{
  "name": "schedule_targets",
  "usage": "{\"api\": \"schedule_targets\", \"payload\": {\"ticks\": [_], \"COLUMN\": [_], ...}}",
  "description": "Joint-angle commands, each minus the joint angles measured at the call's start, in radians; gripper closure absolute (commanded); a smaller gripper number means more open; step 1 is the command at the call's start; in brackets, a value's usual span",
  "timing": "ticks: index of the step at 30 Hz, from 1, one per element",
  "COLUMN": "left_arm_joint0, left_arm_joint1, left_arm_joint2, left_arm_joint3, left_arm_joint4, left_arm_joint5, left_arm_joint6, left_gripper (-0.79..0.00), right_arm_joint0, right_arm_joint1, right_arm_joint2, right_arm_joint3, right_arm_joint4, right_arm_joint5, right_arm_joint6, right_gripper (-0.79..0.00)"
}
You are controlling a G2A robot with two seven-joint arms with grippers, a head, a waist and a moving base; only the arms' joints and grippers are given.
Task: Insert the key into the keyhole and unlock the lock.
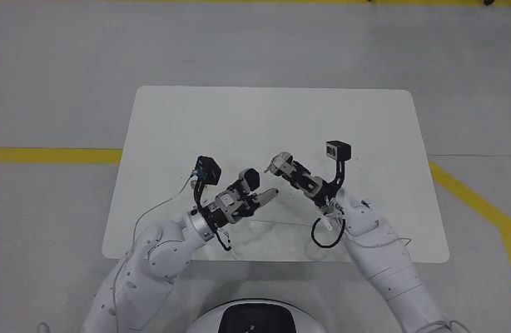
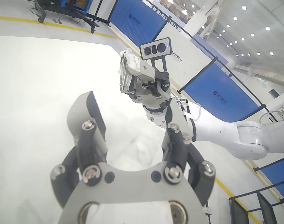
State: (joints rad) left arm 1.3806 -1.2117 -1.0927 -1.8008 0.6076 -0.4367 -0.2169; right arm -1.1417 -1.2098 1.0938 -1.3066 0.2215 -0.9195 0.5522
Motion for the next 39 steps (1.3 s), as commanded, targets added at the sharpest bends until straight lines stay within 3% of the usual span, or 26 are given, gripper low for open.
{"api": "schedule_targets", "payload": {"ticks": [1, 11, 17, 39], "left_arm_joint0": [-0.001, -0.021, -0.028, -0.019], "left_arm_joint1": [-0.001, -0.008, -0.008, -0.002], "left_arm_joint2": [0.003, 0.02, 0.006, -0.054], "left_arm_joint3": [0.001, 0.026, 0.035, 0.024], "left_arm_joint4": [0.0, -0.024, -0.05, -0.116], "left_arm_joint5": [-0.002, 0.018, 0.023, 0.02], "left_arm_joint6": [0.01, 0.008, 0.006, -0.026], "left_gripper": [-0.246, -0.052, 0.0, 0.0], "right_arm_joint0": [0.004, 0.004, 0.002, 0.025], "right_arm_joint1": [0.001, 0.005, 0.005, 0.005], "right_arm_joint2": [-0.002, 0.006, 0.007, -0.01], "right_arm_joint3": [0.0, -0.016, -0.029, -0.01], "right_arm_joint4": [0.001, -0.019, -0.035, -0.083], "right_arm_joint5": [0.001, 0.022, 0.039, 0.024], "right_arm_joint6": [0.017, 0.031, 0.025, 0.047], "right_gripper": [0.0, 0.0, 0.0, 0.0]}}
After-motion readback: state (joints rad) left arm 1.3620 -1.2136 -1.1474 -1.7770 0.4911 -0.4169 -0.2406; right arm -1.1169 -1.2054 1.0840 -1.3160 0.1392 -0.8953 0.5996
